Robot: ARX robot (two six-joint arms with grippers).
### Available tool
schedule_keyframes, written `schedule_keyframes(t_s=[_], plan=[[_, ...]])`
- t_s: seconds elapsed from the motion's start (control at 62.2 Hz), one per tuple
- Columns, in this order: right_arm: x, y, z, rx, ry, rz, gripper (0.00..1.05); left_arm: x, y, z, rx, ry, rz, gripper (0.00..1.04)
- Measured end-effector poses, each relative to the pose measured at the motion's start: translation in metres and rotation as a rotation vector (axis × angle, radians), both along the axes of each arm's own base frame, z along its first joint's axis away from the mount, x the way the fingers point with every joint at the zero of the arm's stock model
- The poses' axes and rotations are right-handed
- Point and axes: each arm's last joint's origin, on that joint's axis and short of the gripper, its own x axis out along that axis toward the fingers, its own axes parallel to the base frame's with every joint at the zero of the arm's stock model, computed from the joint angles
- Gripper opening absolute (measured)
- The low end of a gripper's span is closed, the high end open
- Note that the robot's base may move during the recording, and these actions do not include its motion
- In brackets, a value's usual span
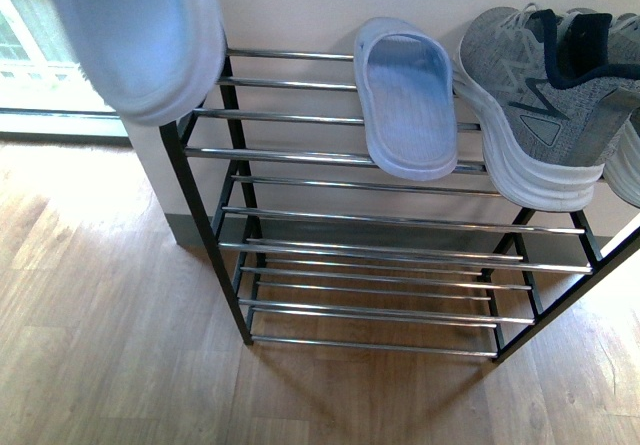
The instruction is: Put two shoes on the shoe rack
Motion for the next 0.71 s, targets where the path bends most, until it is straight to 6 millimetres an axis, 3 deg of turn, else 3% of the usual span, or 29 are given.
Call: schedule_keyframes(t_s=[0.113,0.257,0.434,0.707], plan=[[0.0,0.0,0.0,0.0,0.0,0.0,0.96,0.029,-0.024,-0.005,0.007,0.05,-0.043,0.02],[0.0,0.0,0.0,0.0,0.0,0.0,0.96,0.053,-0.04,-0.018,0.032,0.11,-0.088,0.02],[0.0,0.0,0.0,0.0,0.0,0.0,0.96,0.085,-0.045,-0.042,0.1,0.202,-0.118,0.02],[0.0,0.0,0.0,0.0,0.0,0.0,0.96,0.114,-0.06,-0.069,0.187,0.298,-0.215,0.02]])
